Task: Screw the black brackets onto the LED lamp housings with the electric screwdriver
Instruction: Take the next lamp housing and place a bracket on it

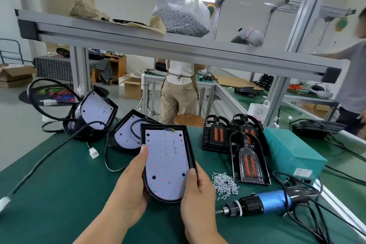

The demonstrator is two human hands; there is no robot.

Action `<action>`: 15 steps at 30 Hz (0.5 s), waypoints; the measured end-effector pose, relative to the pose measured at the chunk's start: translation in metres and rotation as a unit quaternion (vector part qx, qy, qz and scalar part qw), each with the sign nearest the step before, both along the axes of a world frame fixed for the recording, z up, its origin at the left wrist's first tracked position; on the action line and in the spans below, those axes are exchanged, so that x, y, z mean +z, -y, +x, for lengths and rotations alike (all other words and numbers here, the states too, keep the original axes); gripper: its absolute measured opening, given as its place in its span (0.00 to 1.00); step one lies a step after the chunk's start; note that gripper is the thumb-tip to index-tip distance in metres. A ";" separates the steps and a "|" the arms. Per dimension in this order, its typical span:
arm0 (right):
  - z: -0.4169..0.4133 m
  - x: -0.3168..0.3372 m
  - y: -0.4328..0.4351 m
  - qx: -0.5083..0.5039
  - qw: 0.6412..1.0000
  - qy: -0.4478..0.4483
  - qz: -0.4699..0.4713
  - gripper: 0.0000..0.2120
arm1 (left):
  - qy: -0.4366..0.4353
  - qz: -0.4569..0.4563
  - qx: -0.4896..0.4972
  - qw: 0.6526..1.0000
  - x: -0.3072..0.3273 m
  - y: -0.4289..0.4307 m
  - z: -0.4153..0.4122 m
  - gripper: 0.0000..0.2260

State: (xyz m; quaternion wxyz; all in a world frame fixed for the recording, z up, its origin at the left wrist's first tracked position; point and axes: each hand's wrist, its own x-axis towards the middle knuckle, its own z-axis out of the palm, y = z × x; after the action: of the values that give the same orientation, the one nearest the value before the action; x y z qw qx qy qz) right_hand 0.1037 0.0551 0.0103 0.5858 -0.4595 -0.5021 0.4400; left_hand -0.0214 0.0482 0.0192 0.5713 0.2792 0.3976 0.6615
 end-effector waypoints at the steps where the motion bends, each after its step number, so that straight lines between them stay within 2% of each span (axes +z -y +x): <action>1: 0.001 0.001 0.000 0.007 1.000 0.024 0.008 0.15 | 0.034 0.003 -0.014 0.999 -0.003 -0.001 0.002 0.18; 3: 0.005 0.004 -0.002 0.013 0.995 0.091 0.025 0.14 | 0.065 0.006 -0.003 0.998 -0.012 -0.005 0.003 0.21; 7: 0.020 0.015 -0.018 -0.030 0.967 0.251 0.034 0.17 | 0.047 -0.012 0.007 0.999 -0.017 -0.007 0.000 0.19; 10: 0.038 0.029 -0.034 -0.078 0.962 0.261 0.020 0.19 | 0.020 -0.027 -0.004 0.999 -0.020 -0.005 0.000 0.19; 15: 0.068 0.046 -0.070 -0.061 0.943 0.314 -0.096 0.23 | 0.005 -0.029 -0.015 0.999 -0.017 -0.003 0.003 0.16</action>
State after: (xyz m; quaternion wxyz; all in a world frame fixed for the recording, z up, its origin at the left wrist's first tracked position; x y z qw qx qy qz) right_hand 0.1720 0.1248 0.0560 0.3772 -0.6577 -0.5875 0.2829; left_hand -0.0185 0.0513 0.0021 0.5908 0.2654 0.4094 0.6425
